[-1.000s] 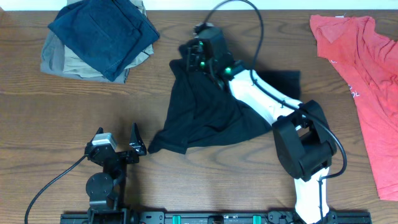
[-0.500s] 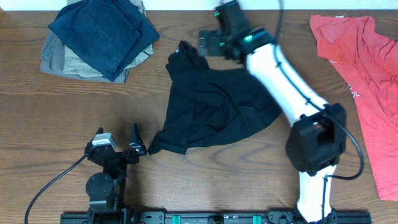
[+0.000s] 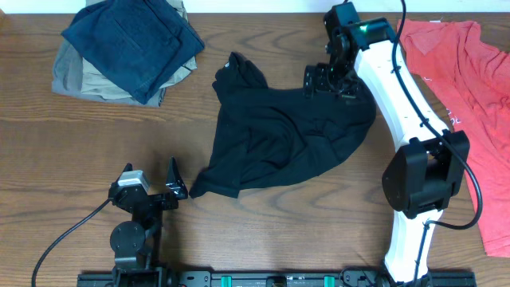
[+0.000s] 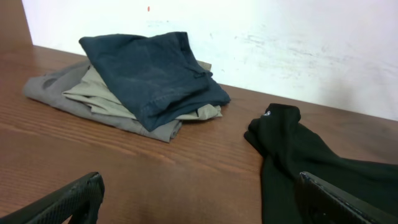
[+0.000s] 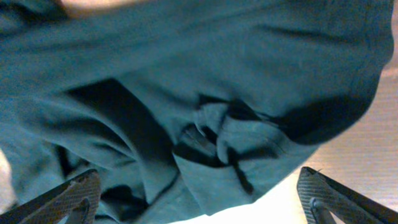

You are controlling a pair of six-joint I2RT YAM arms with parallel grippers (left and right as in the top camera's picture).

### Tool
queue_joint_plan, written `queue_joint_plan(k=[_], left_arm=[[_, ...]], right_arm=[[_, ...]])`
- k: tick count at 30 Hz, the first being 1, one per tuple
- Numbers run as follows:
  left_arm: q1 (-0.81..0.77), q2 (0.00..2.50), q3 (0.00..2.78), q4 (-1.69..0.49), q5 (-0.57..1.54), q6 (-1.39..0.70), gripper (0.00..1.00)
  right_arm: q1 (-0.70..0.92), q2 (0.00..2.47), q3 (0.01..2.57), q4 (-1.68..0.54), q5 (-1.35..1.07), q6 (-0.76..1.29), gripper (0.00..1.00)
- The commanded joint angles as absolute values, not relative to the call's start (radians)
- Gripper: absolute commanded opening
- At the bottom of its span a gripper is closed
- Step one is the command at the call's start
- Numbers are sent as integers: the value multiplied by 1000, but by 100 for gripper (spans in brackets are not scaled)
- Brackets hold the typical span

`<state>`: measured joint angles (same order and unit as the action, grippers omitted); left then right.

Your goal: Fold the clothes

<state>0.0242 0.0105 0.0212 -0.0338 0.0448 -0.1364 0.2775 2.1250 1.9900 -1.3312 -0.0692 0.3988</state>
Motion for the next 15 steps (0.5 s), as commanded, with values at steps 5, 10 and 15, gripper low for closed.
queue_joint_plan(k=[5, 10, 15], left_arm=[[21, 5, 4, -70, 21, -131, 98], [21, 5, 4, -70, 21, -131, 98], [21, 5, 4, -70, 21, -131, 98]], right_arm=[[307, 2100, 1831, -1249, -51, 355, 76], [334, 2100, 1695, -1093, -64, 399, 65], [342, 2100, 1620, -1004, -63, 461, 62]])
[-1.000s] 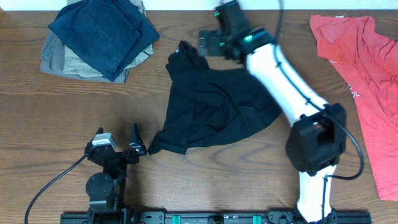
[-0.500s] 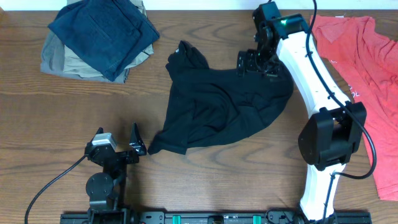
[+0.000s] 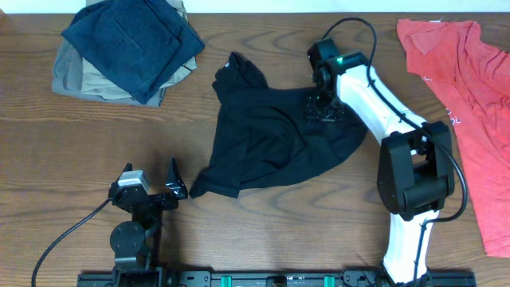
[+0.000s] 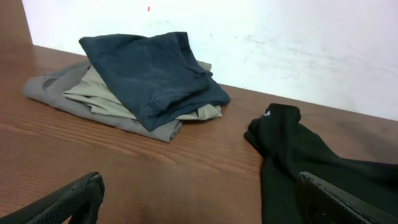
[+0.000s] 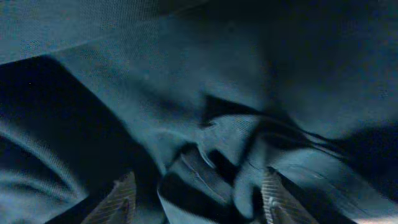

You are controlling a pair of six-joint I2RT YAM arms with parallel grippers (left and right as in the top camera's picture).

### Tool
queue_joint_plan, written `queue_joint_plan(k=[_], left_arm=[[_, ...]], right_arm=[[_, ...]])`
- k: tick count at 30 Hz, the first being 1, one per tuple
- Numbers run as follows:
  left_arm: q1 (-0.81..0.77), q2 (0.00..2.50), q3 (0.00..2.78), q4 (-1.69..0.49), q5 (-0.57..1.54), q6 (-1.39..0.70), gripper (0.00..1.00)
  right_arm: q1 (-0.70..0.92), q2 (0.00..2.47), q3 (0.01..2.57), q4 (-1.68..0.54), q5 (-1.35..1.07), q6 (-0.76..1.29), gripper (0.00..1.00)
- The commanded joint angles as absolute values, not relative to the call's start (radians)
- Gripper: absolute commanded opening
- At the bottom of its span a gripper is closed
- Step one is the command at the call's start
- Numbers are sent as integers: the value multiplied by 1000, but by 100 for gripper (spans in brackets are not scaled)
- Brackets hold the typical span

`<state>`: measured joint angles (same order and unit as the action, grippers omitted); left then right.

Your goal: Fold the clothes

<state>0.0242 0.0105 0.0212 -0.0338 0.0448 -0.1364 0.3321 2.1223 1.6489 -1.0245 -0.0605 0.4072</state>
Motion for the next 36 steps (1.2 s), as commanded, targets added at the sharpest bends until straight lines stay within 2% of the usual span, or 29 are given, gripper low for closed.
queue_joint_plan(k=[1, 10, 14, 17, 21, 22, 25, 26, 36], left_arm=[[21, 5, 4, -70, 21, -131, 98], [21, 5, 4, -70, 21, -131, 98], [21, 5, 4, -70, 21, -131, 98], [21, 5, 4, -70, 21, -131, 98], [21, 5, 4, -70, 21, -131, 98], [21, 5, 4, -70, 20, -131, 98], [21, 5, 4, -70, 21, -131, 98], [21, 5, 4, -70, 20, -131, 98], [21, 5, 4, -70, 20, -131, 98]], right_arm=[[342, 2101, 1608, -990, -62, 471, 60], [342, 2102, 1514, -904, 40, 573, 50], [342, 2102, 1512, -900, 49, 572, 48], [342, 2102, 1512, -900, 49, 572, 41], [342, 2102, 1512, -896, 49, 572, 38], [342, 2102, 1512, -892, 49, 572, 33], [342, 2102, 1512, -884, 49, 572, 6], [342, 2102, 1512, -882, 49, 572, 1], [312, 2041, 1559, -968, 113, 583, 1]])
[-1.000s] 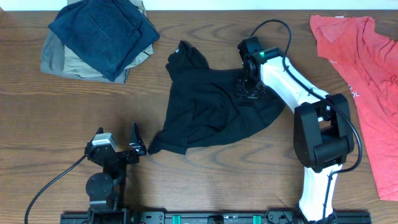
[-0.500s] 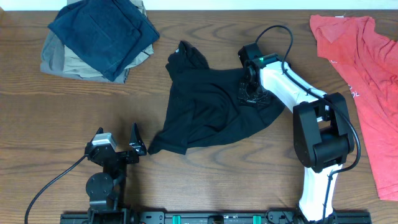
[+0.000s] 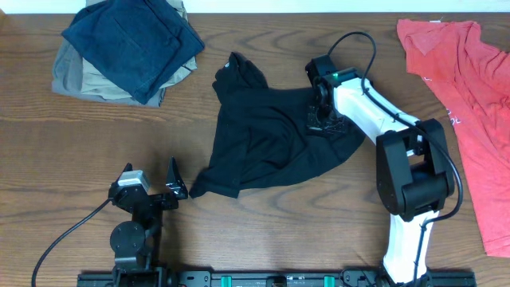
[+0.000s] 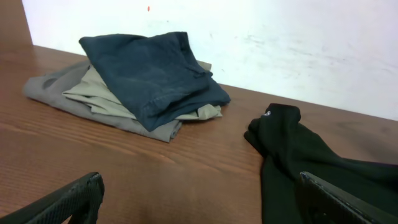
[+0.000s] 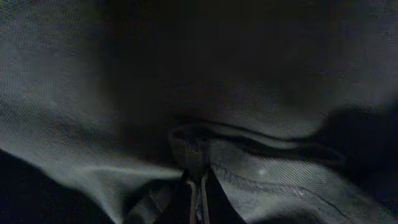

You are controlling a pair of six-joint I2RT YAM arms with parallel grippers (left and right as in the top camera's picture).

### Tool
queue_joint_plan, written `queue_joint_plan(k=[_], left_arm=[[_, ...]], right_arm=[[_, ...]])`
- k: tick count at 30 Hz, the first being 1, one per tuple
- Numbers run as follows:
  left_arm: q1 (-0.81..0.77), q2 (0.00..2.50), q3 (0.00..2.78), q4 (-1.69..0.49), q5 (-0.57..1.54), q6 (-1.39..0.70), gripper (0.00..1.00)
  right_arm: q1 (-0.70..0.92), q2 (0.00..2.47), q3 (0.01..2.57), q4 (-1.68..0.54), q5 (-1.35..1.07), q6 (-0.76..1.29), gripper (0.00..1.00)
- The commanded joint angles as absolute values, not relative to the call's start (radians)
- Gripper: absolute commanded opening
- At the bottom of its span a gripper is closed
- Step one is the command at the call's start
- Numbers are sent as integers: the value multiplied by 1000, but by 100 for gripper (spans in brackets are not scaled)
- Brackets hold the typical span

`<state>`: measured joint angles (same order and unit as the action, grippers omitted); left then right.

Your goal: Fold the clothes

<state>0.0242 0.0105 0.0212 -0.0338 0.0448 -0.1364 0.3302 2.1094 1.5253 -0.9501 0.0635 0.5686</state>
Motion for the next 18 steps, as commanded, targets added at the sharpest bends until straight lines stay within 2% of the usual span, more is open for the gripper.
queue_joint_plan(k=[1, 11, 18], left_arm=[[21, 5, 4, -70, 21, -131, 98], [21, 5, 4, -70, 20, -131, 98], [21, 5, 4, -70, 21, -131, 98]], right_arm=[[308, 2019, 1560, -985, 131, 587, 1], [274, 1773, 1559, -1192, 234, 620, 1], [249, 1671, 1557, -1451, 389, 807, 1]])
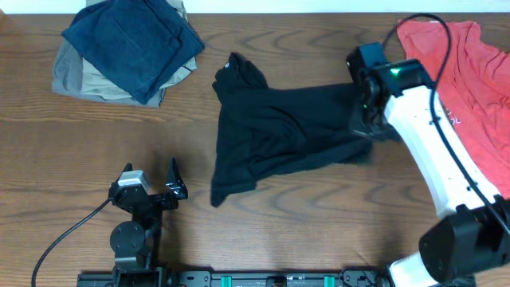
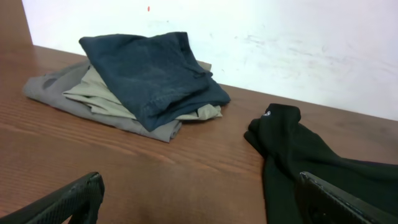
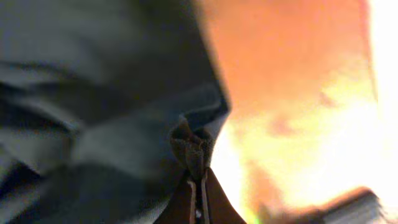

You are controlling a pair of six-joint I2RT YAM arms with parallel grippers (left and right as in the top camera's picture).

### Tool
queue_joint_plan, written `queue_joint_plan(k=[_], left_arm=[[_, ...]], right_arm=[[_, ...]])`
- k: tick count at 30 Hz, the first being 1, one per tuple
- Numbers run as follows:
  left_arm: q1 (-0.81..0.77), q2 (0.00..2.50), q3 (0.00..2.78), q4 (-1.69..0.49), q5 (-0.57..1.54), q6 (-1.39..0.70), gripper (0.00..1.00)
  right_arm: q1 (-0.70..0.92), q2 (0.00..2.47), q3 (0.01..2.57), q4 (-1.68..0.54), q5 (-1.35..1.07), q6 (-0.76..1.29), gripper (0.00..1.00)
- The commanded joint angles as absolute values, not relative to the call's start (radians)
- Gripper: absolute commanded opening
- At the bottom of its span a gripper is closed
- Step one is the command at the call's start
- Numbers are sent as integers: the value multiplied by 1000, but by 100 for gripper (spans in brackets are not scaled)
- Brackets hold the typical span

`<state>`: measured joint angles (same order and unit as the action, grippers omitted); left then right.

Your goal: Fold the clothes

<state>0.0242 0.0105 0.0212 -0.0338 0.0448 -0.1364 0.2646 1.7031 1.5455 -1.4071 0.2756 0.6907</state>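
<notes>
A black garment (image 1: pixel 279 131) lies crumpled across the middle of the table, stretched out toward the right. My right gripper (image 1: pixel 365 118) is shut on its right edge; in the right wrist view the pinched fold of the black garment (image 3: pixel 193 146) stands just above the closed fingertips of the right gripper (image 3: pixel 199 186). My left gripper (image 1: pixel 155 194) rests open near the front left, with nothing between its fingers (image 2: pixel 68 199). The garment's left end (image 2: pixel 292 143) shows at the right in the left wrist view.
A folded pile, dark blue cloth (image 1: pixel 131 44) over tan pieces (image 1: pixel 80 80), sits at the back left, and shows as the same pile (image 2: pixel 143 74) in the left wrist view. A red shirt (image 1: pixel 470 88) lies spread at the right edge, beside my right arm.
My right gripper, shut on the black garment, has moved right and lifted. The garment's right side is drawn out toward the red shirt and its front left corner has shifted. The left arm is unchanged.
My right gripper stood open above the garment's back right part. It then was lower over a bunched fold, then shut on that fold. Now it holds the cloth farther right, with the garment stretched. The left gripper stayed open and still throughout.
</notes>
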Motion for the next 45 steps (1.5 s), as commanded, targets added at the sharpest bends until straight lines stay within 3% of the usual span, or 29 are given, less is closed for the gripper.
queue_joint_plan(k=[1, 15, 17, 19, 27, 29, 30, 32, 37, 45], left_arm=[[21, 5, 4, -70, 21, -131, 98], [21, 5, 4, -70, 21, -131, 98], [21, 5, 4, -70, 20, -131, 98], [21, 5, 4, -70, 21, -131, 98], [21, 5, 4, -70, 21, -131, 98], [21, 5, 4, -70, 21, -131, 98], [21, 5, 4, -70, 21, -131, 98], [21, 5, 4, -70, 21, -131, 98], [21, 5, 4, -70, 21, -131, 98], [21, 5, 4, -70, 21, -131, 98]], right_arm=[[247, 1663, 1555, -1478, 398, 816, 1], [242, 1655, 1422, -1558, 392, 913, 2], [242, 1655, 1374, -1535, 387, 912, 8], [242, 1655, 1311, -1500, 388, 912, 31], [202, 1655, 1172, -1373, 368, 942, 33], [181, 1653, 1172, -1359, 361, 941, 38], [171, 1653, 1172, -1352, 350, 941, 49], [154, 1653, 1172, -1328, 312, 916, 99], [138, 1653, 1172, -1251, 218, 787, 99], [53, 1653, 1172, -1106, 172, 784, 99]])
